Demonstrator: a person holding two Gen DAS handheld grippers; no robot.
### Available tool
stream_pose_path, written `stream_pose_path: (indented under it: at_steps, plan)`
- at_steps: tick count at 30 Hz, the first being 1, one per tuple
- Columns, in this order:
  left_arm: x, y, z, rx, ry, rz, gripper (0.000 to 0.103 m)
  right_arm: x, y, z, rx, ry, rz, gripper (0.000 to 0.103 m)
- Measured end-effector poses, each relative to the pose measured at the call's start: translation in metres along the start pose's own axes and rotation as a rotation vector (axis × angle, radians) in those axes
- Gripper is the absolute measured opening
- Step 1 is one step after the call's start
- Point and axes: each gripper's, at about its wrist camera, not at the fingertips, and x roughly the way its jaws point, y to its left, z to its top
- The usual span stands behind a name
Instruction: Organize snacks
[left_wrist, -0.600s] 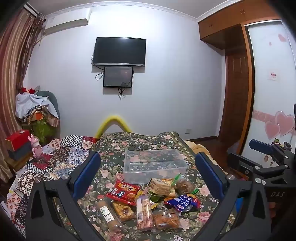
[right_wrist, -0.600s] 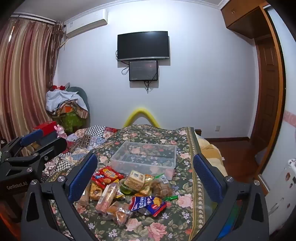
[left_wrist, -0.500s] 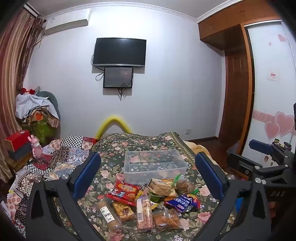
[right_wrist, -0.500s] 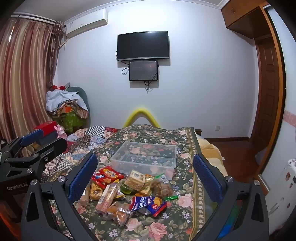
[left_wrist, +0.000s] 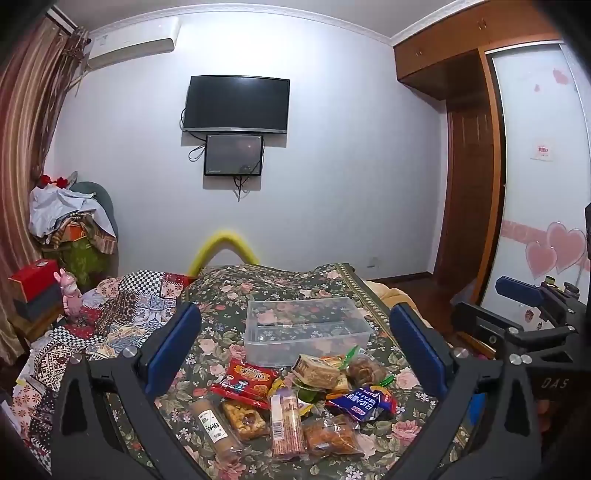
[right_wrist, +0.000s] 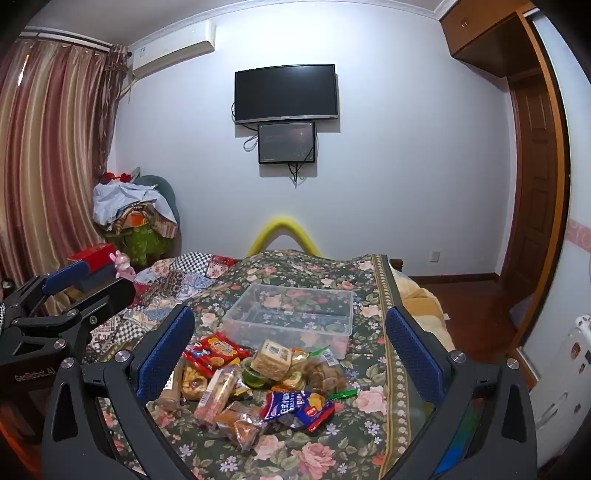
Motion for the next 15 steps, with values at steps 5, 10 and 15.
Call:
stream_pose_path:
  at_steps: [5, 10, 15]
  plan:
    - [-0.0023, 0.0001, 0.0007, -0.002, 0.001, 0.001, 0.103, 0.0014, -0.0017, -0.004, 0.004, -0.004, 0.001, 0.103]
    - [-0.0026, -0.0002, 0.0013, -0.002, 0.001, 0.002, 0.103, -0.0011, -0.0026, -0.0035, 0.009, -0.01, 0.003, 0.103]
    - [-0.003, -0.0002, 0.0008, -0.001, 0.001, 0.002, 0.103, -0.0017, -0.0019, -0.0025, 0.012, -0.011, 0.006, 0.103]
